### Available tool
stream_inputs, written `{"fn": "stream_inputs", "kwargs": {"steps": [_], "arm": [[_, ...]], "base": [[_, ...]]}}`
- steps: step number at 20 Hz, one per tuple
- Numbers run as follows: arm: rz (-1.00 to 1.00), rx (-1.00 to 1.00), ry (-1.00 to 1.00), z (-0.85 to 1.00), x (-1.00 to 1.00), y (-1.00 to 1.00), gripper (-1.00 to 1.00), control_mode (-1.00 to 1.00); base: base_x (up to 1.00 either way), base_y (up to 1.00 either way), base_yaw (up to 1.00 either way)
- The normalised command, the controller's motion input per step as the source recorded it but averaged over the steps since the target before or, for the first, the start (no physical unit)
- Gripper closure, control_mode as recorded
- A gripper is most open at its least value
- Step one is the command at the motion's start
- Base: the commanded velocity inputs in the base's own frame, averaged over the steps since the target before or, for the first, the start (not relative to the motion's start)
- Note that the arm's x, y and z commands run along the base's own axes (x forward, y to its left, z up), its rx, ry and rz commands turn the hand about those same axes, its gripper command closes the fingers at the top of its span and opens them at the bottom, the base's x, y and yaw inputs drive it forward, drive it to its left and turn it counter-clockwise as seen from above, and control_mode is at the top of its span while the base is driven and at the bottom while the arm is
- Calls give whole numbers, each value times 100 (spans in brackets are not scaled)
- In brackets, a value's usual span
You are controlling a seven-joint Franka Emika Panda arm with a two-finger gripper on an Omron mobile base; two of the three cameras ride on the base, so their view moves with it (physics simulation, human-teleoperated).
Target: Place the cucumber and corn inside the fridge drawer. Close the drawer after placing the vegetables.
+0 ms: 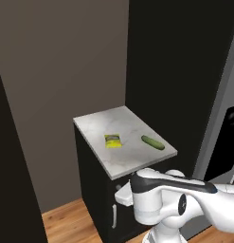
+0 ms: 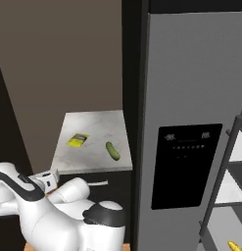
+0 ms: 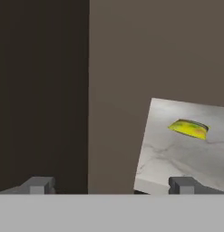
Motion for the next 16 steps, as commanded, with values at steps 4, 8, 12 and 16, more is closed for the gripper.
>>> {"fn": "stream_inputs", "kwargs": {"steps": [4,8,12,16], "arm": [[0,0,1,0,7,0,-100,-100],[0,-6,-10,48,1,4,-100,-100],[-2,-29,-16,100,0,15,-100,-100],[-5,-30,-17,100,0,2,-100,-100]], "base": [[0,0,0],[0,0,0],[0,0,0],[0,0,0]]}}
